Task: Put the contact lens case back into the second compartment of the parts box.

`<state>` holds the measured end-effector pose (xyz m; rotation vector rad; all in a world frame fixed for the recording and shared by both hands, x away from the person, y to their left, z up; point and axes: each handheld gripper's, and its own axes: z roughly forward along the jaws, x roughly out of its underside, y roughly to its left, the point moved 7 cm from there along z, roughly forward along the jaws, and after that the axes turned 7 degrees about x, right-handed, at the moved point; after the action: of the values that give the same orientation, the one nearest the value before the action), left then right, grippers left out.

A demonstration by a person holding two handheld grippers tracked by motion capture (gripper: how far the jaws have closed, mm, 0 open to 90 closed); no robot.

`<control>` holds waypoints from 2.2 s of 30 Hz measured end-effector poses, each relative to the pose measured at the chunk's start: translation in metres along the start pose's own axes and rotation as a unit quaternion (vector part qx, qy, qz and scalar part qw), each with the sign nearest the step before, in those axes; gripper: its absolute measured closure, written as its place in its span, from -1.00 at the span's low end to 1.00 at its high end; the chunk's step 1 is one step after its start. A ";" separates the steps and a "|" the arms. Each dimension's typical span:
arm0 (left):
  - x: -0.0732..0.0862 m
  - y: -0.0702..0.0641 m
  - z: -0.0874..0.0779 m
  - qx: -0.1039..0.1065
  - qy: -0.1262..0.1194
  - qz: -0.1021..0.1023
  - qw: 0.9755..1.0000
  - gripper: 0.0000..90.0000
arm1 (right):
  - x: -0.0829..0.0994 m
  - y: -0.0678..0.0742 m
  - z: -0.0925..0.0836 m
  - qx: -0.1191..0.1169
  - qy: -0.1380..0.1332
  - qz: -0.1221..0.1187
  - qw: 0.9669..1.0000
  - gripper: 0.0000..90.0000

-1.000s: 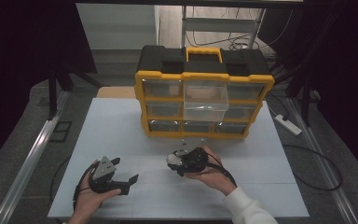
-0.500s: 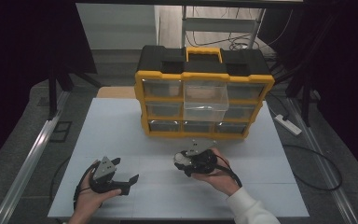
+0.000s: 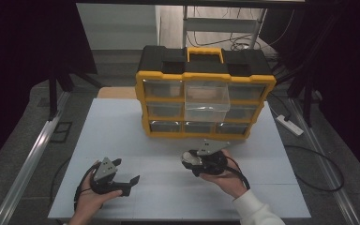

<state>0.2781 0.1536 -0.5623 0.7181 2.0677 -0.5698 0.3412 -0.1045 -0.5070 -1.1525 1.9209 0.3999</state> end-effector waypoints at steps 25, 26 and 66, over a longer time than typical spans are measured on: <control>0.000 0.000 0.000 0.000 0.000 0.000 1.000 -0.85 | 0.015 -0.020 -0.029 0.031 -0.021 0.035 0.999 0.09; 0.000 0.000 0.000 0.000 0.000 0.000 1.000 -0.85 | 0.016 -0.021 -0.029 0.030 -0.023 0.036 0.999 0.09; 0.000 0.000 0.000 0.001 0.001 0.000 1.000 -0.85 | 0.009 -0.027 -0.061 0.047 -0.069 0.059 0.995 0.09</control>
<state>0.2783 0.1534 -0.5625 0.7198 2.0683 -0.5710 0.3314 -0.1621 -0.4740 -0.9298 1.8714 0.4375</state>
